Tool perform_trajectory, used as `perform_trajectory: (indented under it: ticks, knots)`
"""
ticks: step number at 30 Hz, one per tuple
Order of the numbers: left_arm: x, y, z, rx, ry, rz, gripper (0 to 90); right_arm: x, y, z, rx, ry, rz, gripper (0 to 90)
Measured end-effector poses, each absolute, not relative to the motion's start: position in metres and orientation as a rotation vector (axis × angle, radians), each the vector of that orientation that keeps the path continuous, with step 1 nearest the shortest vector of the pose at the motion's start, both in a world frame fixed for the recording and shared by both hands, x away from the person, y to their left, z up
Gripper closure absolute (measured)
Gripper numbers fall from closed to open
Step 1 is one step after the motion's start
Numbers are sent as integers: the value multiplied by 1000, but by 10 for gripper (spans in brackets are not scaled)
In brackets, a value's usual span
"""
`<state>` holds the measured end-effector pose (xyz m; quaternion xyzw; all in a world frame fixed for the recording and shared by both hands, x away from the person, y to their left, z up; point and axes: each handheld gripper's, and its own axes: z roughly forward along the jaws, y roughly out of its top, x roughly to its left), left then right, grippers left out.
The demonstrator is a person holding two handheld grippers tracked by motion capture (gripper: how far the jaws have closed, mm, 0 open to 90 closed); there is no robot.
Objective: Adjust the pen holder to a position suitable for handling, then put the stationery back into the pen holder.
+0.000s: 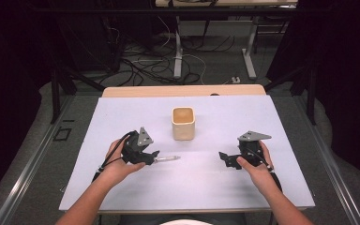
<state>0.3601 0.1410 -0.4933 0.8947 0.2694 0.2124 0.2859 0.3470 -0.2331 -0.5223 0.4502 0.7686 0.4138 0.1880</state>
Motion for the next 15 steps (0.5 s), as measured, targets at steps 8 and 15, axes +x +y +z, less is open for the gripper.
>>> perform_trajectory:
  ticks: [8,15]
  knots:
    - [363,129,-496,2436,680,549,405,347,-233,-523,1263,2166,1165,37]
    - [364,118,-499,2502,611,514,479,348,-234,-523,1262,2169,1168,41]
